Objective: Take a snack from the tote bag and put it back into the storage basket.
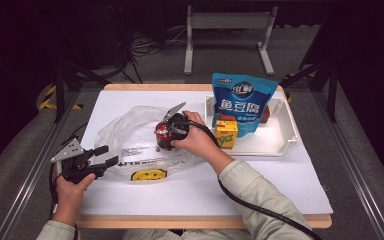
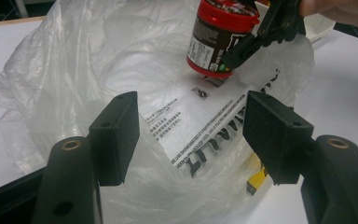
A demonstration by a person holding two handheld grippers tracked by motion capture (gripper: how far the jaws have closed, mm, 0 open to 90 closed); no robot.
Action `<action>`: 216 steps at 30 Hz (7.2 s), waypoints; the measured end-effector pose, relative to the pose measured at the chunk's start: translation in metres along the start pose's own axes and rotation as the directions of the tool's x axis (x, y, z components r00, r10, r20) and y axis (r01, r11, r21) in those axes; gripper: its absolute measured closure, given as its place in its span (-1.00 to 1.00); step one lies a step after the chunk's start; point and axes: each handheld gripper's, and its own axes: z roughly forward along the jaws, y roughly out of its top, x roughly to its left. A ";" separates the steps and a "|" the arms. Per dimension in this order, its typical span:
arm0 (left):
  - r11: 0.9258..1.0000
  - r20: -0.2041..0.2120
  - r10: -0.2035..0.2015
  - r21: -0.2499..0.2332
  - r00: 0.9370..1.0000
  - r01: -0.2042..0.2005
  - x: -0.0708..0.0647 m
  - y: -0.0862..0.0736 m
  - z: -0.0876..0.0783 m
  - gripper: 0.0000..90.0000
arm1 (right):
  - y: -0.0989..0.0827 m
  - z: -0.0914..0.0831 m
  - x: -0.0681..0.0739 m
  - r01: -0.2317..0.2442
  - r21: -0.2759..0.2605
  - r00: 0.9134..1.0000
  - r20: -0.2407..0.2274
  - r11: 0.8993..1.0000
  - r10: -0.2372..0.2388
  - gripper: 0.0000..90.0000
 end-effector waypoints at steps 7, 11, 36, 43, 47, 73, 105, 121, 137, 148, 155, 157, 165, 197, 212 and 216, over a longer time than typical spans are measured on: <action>1.000 -0.003 -0.001 -0.003 1.000 0.001 0.000 0.000 0.000 -0.18 | 0.013 -0.016 0.009 0.005 -0.020 1.000 0.000 1.000 -0.005 -0.44; 1.000 -0.003 0.000 -0.002 1.000 0.000 0.000 0.000 0.000 -0.18 | 0.020 -0.028 0.015 0.009 -0.035 1.000 0.004 0.999 -0.009 -0.44; 1.000 0.000 -0.001 0.000 1.000 0.001 0.000 0.000 0.000 -0.18 | 0.032 -0.077 0.033 0.019 -0.063 1.000 0.015 0.998 -0.018 -0.44; 1.000 -0.001 -0.001 0.001 1.000 0.001 0.000 0.000 0.000 -0.18 | 0.028 -0.089 0.033 0.017 -0.057 0.999 0.028 0.998 -0.016 -0.44; 1.000 -0.001 -0.001 0.000 1.000 0.001 0.000 0.000 0.000 -0.18 | 0.024 -0.097 0.031 0.011 -0.059 0.999 0.033 0.998 -0.009 -0.44; 1.000 -0.011 -0.002 0.001 1.000 0.002 0.001 0.000 0.000 -0.18 | -0.018 -0.159 0.005 -0.035 -0.053 0.990 0.136 0.998 0.042 -0.44; 1.000 -0.015 -0.008 0.016 1.000 0.008 0.002 -0.001 0.003 -0.18 | -0.075 -0.214 -0.021 -0.067 -0.051 0.979 0.191 0.996 0.076 -0.44; 1.000 -0.016 -0.008 0.018 1.000 0.008 0.002 -0.002 0.003 -0.18 | -0.104 -0.231 -0.035 -0.073 -0.036 0.975 0.207 0.997 0.079 -0.44; 1.000 -0.034 -0.016 0.020 0.999 0.017 0.001 -0.006 -0.003 -0.18 | -0.139 -0.230 -0.061 -0.098 -0.018 0.971 0.217 0.995 0.100 -0.44; 1.000 -0.043 -0.021 0.018 0.999 0.021 0.000 -0.009 -0.008 -0.18 | -0.158 -0.227 -0.070 -0.113 -0.019 0.968 0.224 0.993 0.114 -0.44; 1.000 -0.045 -0.021 0.019 0.999 0.022 0.000 -0.009 -0.008 -0.18 | -0.169 -0.222 -0.075 -0.128 -0.005 0.964 0.236 0.992 0.126 -0.44; 1.000 -0.045 -0.020 0.020 0.999 0.021 0.000 -0.009 -0.008 -0.18 | -0.171 -0.221 -0.076 -0.129 -0.004 0.963 0.237 0.992 0.126 -0.44; 1.000 -0.043 -0.020 0.020 0.999 0.021 0.000 -0.008 -0.008 -0.18 | -0.186 -0.212 -0.084 -0.165 0.021 0.956 0.248 0.986 0.154 -0.44; 1.000 -0.039 -0.021 0.021 0.999 0.022 0.000 -0.008 -0.006 -0.18 | -0.202 -0.181 -0.104 -0.246 0.175 0.950 0.239 0.953 0.201 -0.49; 1.000 -0.028 -0.007 0.020 1.000 0.007 -0.004 -0.005 -0.004 -0.19 | -0.200 -0.218 -0.078 -0.258 0.037 0.915 0.331 0.965 0.232 -0.67; 1.000 -0.024 0.003 0.018 1.000 -0.003 -0.006 -0.003 -0.004 -0.19 | -0.199 -0.235 -0.065 -0.249 -0.063 0.903 0.345 0.966 0.255 -0.66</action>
